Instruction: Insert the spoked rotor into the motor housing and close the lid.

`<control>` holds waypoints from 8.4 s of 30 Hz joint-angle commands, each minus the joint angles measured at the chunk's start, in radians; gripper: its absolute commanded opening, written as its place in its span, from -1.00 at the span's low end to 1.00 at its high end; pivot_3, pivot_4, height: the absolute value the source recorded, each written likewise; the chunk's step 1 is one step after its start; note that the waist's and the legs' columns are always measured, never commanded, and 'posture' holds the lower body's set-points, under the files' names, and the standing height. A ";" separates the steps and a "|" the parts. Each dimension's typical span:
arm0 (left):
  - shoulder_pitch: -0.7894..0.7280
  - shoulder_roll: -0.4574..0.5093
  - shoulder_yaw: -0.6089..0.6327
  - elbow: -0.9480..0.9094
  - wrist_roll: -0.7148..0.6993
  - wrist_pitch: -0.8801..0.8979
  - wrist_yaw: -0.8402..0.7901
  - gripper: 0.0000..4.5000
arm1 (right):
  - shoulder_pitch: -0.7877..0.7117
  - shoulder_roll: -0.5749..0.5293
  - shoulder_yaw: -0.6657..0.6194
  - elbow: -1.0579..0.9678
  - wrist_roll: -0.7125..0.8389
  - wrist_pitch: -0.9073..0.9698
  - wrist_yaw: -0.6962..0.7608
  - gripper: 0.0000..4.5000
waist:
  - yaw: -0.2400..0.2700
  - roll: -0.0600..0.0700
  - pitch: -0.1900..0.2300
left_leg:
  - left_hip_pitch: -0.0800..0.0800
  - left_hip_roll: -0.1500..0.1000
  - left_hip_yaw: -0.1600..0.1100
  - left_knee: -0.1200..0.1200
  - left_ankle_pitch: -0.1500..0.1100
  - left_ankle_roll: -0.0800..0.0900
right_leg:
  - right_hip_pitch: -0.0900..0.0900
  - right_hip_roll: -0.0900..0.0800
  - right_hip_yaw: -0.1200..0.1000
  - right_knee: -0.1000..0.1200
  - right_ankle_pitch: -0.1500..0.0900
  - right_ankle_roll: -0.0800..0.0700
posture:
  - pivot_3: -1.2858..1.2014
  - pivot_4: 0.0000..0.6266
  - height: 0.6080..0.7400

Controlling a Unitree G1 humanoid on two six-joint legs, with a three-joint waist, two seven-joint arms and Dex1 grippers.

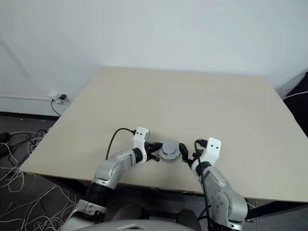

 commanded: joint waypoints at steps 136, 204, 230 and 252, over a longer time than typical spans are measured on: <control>0.391 -0.119 0.373 -0.352 -0.702 0.052 0.038 -0.15 | -0.165 0.034 -0.093 0.299 0.705 0.172 0.016 -0.43 | -0.047 0.004 0.003 | -0.005 0.001 0.002 0.001 0.003 0.005 | -0.007 0.007 0.005 0.000 0.002 -0.001 | 0.03 -1.00 1.00; 0.413 -0.139 0.284 -0.203 -1.122 0.044 0.108 -0.06 | -0.110 -0.169 0.123 0.177 0.761 0.094 0.006 0.62 | -0.047 0.003 0.004 | -0.004 0.003 0.005 0.002 0.003 0.005 | -0.006 0.012 0.008 0.000 0.004 -0.002 | 0.03 -1.00 1.00; 0.094 -0.098 0.492 0.018 -0.918 -0.238 0.281 -0.06 | -0.030 -0.386 0.502 0.050 -0.261 -0.567 0.245 1.00 | -0.037 -0.004 0.007 | 0.001 0.002 0.004 0.005 0.003 0.005 | 0.001 0.015 0.008 -0.001 0.005 0.000 | 0.03 -1.00 1.00; -0.400 -0.038 0.708 0.640 -0.678 -0.459 0.218 -0.06 | 0.059 -0.307 0.442 0.193 -0.463 -0.802 0.243 1.00 | -0.023 -0.015 0.013 | 0.001 0.002 0.003 0.006 0.006 0.004 | 0.002 0.017 0.008 -0.003 0.008 0.005 | 0.03 -1.00 1.00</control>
